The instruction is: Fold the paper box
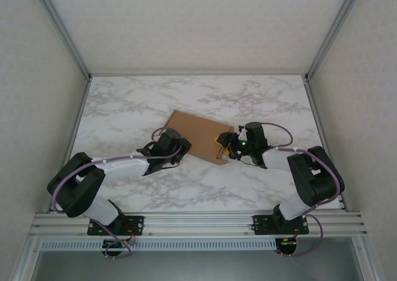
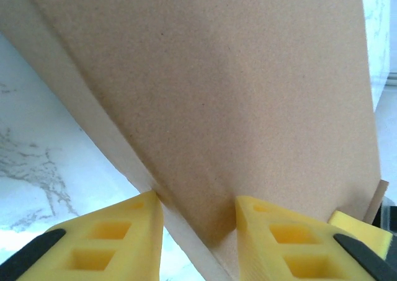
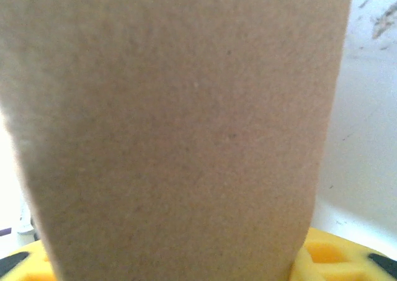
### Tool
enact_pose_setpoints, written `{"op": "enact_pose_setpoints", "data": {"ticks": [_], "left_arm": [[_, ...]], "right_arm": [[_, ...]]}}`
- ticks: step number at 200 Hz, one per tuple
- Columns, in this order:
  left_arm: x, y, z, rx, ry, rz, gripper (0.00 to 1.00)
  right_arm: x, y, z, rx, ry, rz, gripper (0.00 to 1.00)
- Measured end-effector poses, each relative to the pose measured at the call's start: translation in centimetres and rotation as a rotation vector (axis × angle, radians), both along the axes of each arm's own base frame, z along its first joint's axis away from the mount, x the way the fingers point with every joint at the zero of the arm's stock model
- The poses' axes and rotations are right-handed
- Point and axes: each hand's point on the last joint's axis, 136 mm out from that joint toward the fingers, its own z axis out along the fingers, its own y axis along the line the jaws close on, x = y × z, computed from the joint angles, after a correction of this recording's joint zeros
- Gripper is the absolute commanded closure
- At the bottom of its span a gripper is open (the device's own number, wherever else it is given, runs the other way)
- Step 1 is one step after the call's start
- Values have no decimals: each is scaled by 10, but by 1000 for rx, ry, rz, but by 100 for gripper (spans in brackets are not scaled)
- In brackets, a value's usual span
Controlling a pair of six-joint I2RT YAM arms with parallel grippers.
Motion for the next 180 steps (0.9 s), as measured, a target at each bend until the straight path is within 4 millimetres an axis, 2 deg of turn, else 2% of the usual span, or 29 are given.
{"op": "enact_pose_setpoints", "data": {"ticks": [10, 32, 50, 75, 106, 132, 163, 180], "left_arm": [[0, 1, 0, 0, -16, -5, 61], [1, 1, 3, 36, -60, -44, 45], [0, 2, 13, 86, -108, -102, 39], [-1, 7, 35, 209, -180, -199, 36], [10, 2, 92, 345, -342, -334, 33], [11, 1, 132, 450, -464, -438, 36], [-1, 7, 152, 600, -606, -561, 34], [-25, -3, 149, 706, -708, -712, 32]], "right_arm": [[-1, 1, -1, 15, 10, -6, 66], [-2, 3, 1, 43, 29, -12, 68], [-4, 4, 2, 56, 53, -9, 71], [-5, 3, 5, 70, 86, 2, 71], [-8, -4, 13, 64, 120, 35, 71], [-10, -6, 19, 47, 140, 66, 69], [-12, -4, 27, 32, 157, 111, 67], [-16, -4, 27, 34, 176, 129, 67]]}}
